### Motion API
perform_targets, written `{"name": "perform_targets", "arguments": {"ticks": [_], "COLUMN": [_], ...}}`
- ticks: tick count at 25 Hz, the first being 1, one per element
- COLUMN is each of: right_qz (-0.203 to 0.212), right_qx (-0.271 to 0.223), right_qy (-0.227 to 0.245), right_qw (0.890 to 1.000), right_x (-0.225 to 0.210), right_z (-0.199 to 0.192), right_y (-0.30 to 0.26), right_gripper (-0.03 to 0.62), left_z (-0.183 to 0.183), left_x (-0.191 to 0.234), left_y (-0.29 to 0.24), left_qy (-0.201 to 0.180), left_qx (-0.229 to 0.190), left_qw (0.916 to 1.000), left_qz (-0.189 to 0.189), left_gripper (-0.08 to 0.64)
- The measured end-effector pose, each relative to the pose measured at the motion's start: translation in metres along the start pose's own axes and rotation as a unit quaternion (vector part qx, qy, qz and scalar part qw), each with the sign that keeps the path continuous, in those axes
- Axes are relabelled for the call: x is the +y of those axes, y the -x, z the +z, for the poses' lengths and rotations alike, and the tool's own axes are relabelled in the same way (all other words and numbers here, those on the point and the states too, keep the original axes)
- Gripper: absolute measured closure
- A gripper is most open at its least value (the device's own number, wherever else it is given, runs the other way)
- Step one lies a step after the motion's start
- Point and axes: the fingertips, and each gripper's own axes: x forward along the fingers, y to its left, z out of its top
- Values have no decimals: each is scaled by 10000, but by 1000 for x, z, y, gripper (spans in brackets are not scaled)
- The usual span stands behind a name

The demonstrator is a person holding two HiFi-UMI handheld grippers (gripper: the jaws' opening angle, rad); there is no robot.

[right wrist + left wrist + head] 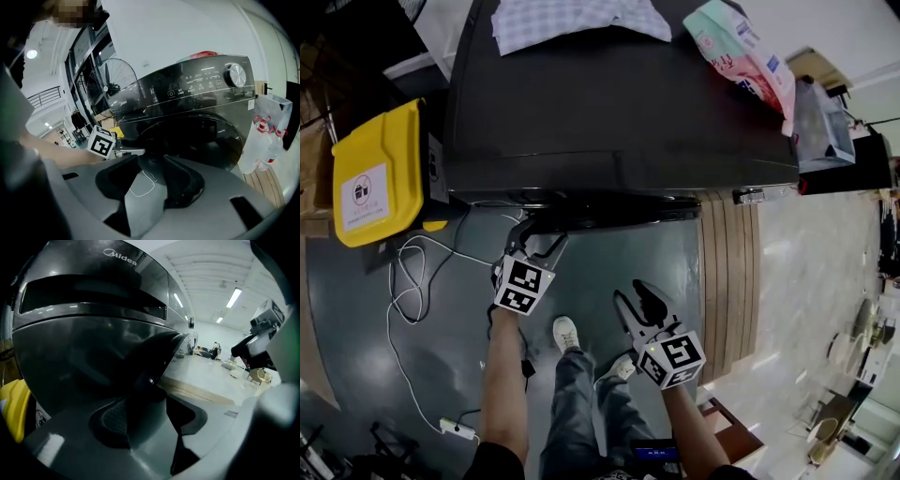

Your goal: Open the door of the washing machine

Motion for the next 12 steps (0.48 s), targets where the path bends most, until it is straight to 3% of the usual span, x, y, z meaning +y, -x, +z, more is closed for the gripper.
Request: {"name": "perform_targets", "arguments": {"ticks": [12], "right_qz": [12], "right_qx": [46], "right_qy": [-102], "right_qw": [9999], "right_x": [4], "right_z": [-14], "right_y": [6], "right_gripper": [422], "left_z": [-12], "left_x": [-17], "left_y": [9], "left_qy": [-31], "left_qx": [228], "left_qw": [9997], "left_qz": [-92], "left_gripper": [356]}}
